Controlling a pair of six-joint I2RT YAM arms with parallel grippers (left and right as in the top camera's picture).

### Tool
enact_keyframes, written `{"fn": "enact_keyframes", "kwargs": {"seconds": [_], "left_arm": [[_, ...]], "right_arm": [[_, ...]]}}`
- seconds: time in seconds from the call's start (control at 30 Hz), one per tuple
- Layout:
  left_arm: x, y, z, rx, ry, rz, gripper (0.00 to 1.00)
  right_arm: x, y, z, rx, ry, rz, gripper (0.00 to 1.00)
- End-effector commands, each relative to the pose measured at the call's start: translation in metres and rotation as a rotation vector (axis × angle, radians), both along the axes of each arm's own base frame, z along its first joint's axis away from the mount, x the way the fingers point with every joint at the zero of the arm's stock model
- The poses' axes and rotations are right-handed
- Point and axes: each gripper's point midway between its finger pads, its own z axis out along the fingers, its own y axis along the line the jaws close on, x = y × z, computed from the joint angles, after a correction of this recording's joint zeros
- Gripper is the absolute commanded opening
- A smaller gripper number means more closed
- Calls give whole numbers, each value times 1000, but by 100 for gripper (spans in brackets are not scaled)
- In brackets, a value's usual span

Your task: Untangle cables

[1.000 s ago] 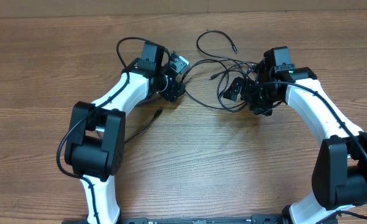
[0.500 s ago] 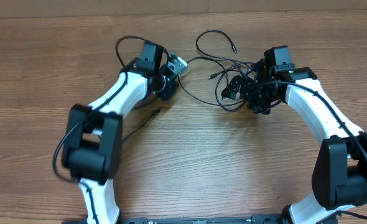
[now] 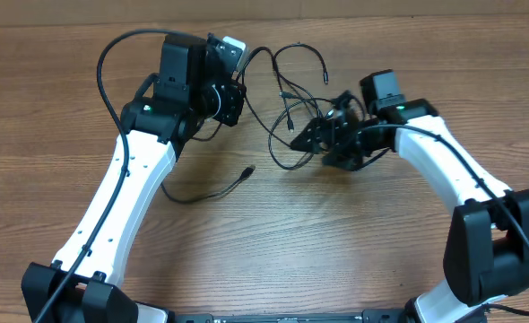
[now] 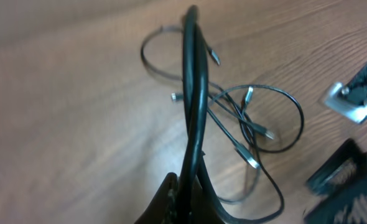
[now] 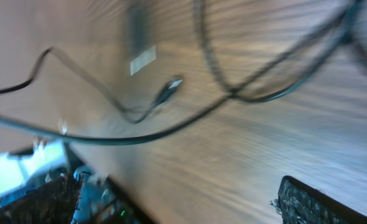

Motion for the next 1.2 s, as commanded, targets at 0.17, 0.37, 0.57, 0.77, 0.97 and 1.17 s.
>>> {"fn": "enact_keyframes", "kwargs": {"seconds": [0.17, 0.37, 0.57, 0.77, 0.97, 1.17], "left_arm": [[-13, 0, -11, -149, 193, 176, 4], [-24, -18, -7, -222, 240, 92, 4], [-29, -24, -9, -236, 268, 101, 4], [-31, -31, -8, -236, 264, 84, 4], [-32, -32, -8, -235, 265, 80, 4], [-26, -12, -1, -204, 209, 75, 4]], "right_arm": [[-9, 46, 22, 144, 182, -79, 100], [14, 36, 11, 81, 462, -493, 100], [23, 30, 2, 48, 633, -766, 91], [19, 45, 5, 64, 698, -809, 56], [18, 48, 1, 41, 664, -810, 4], [32, 7, -20, -130, 426, -813, 4]]}}
